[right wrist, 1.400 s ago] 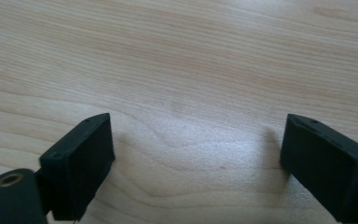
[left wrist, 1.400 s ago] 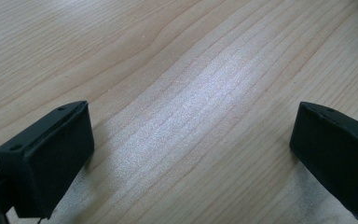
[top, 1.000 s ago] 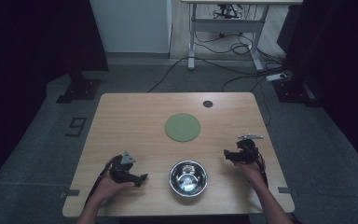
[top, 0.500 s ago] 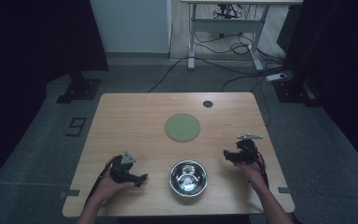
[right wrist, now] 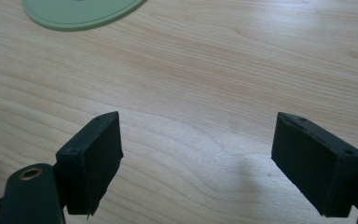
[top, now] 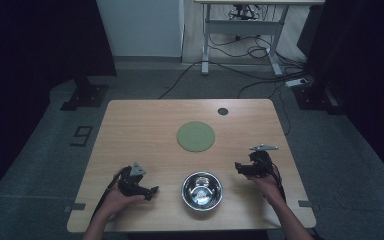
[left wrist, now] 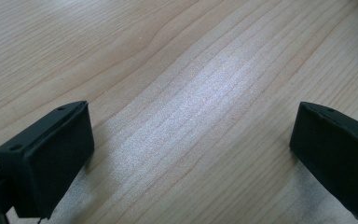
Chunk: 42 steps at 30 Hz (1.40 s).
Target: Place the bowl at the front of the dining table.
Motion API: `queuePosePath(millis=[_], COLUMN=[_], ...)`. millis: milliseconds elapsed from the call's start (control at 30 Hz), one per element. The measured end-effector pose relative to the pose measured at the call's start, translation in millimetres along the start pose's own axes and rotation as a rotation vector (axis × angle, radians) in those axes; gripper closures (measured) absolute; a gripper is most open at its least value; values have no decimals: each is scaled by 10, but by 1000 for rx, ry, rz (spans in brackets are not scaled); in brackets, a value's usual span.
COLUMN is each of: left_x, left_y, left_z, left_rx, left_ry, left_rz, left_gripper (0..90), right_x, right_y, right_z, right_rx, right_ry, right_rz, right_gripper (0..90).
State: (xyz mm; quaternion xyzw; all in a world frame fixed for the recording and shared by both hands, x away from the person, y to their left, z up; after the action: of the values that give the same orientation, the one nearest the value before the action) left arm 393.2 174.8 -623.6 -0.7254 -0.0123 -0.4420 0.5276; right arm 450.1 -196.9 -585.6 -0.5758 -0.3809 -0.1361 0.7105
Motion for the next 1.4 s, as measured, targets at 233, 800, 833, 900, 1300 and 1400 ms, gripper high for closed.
queuePosePath(millis=[233,800,833,900,1300,1400], left_x=[0,4,4,4,7,8], left_y=[0,4,4,4,7,8], left_z=[-1,-8,-8,-8,-13,-15], left_rx=[1,-1,0,-1,-1,-1], left_ry=[0,1,1,2,3,4], left_rz=[1,0,0,0,-1,-1], left_gripper=[0,0,0,0,0,0], right_x=[-11,-79,-83,-90,-64,-55], right_y=[-1,23,28,34,4,-12], right_z=[66,233,232,235,431,491], right_rx=[7,-5,-9,-14,40,53], right_ry=[-28,-126,-136,-144,-147,-153], right_rz=[6,45,49,53,40,35], right_gripper=[163,172,172,172,173,174])
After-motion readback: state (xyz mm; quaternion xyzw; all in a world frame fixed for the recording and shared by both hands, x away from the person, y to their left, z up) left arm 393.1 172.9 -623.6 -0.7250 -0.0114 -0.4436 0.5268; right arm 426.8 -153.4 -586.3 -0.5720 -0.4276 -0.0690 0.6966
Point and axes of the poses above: each handheld gripper's, and its own axes: y roughly forward along the jaws, x roughly out of its top, z roughly to its left, the point moved 10 cm from there along y, roughly forward along the jaws, and after that the axes turned 4 degrees about -y, right-handed, at the moved point
